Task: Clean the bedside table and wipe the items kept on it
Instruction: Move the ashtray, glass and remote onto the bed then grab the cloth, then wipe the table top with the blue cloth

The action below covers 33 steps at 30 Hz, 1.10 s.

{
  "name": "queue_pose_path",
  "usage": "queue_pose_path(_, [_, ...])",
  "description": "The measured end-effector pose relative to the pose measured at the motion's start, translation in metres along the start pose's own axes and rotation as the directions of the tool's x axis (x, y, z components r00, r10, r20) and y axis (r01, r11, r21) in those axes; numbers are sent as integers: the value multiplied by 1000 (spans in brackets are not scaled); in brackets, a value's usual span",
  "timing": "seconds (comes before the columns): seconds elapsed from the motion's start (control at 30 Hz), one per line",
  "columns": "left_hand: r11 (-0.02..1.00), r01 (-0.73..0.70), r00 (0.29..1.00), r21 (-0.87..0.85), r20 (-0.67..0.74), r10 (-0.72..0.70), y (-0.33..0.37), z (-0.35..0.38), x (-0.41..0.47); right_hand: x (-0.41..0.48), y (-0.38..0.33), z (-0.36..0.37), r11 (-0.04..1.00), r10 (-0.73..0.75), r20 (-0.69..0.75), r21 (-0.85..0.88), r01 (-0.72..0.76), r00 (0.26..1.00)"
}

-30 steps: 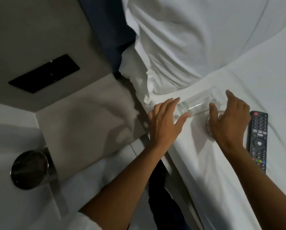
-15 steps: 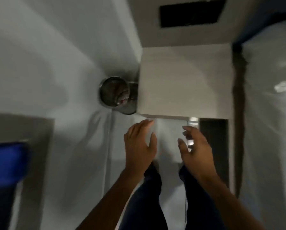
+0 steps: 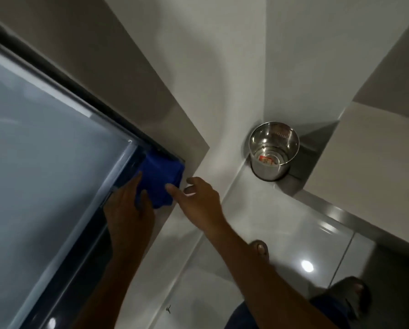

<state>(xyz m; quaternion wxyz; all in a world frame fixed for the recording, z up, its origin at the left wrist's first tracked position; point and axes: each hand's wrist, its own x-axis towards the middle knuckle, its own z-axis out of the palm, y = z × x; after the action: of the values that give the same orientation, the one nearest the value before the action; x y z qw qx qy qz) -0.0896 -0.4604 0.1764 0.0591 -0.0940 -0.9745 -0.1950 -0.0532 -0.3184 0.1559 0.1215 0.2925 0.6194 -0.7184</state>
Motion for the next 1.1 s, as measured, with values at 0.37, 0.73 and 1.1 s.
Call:
queue_pose_path(0.37, [979, -192, 970, -76, 138, 201, 27, 43, -29, 8, 59, -51, 810, 262, -110, 565, -156, 959])
queue_pose_path(0.73, [923, 27, 545, -383, 780, 307, 235, 307, -188, -53, 258, -329, 941, 294, -758, 125, -314, 581])
queue_pose_path(1.1, [639, -759, 555, -127, 387, 736, 273, 463, -101, 9, 312, -412, 597, -373, -625, -727, -339, 685])
